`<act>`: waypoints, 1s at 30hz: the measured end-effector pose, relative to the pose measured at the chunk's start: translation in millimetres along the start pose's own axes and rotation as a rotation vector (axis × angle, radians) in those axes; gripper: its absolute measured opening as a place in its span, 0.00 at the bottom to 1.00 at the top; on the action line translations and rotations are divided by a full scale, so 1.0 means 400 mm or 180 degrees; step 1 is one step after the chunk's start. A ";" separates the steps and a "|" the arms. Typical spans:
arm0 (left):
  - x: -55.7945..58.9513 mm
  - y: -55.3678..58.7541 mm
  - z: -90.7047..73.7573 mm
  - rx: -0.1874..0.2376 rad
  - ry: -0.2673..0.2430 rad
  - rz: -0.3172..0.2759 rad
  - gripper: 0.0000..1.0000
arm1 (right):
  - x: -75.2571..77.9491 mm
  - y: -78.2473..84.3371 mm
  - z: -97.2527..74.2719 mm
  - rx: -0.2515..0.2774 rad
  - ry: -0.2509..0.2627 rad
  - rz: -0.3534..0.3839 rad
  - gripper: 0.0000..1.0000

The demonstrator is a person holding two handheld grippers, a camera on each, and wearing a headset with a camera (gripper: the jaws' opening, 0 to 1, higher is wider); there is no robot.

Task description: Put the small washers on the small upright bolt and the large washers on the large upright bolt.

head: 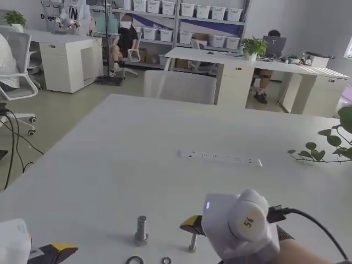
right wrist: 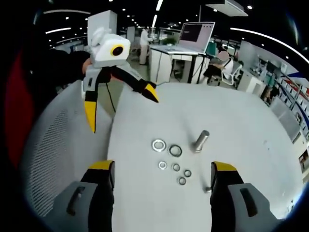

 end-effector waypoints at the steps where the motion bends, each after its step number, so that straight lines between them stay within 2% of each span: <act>1: 0.000 0.000 0.000 0.0005 -0.0013 0.0006 1.00 | 0.004 -0.002 0.005 -0.0012 -0.0006 -0.0009 0.83; 18: 0.006 0.000 0.000 -0.0011 -0.0021 0.0014 1.00 | 0.058 -0.047 0.076 -0.0232 -0.0126 -0.0144 0.74; 30: 0.001 0.002 -0.001 -0.0009 -0.0020 -0.0003 1.00 | 0.068 -0.047 0.129 -0.0403 -0.0231 -0.0083 0.60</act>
Point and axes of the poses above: the centre of the closed fingertips' face, and the gripper's own axes: z roughly forward along the fingers, x roughly to its right, y roughly out of its underside, the point moved 9 cm from there along -z, roughly backward along the fingers, and after that the axes turned 12 degrees about -x, right-handed, at the moved point
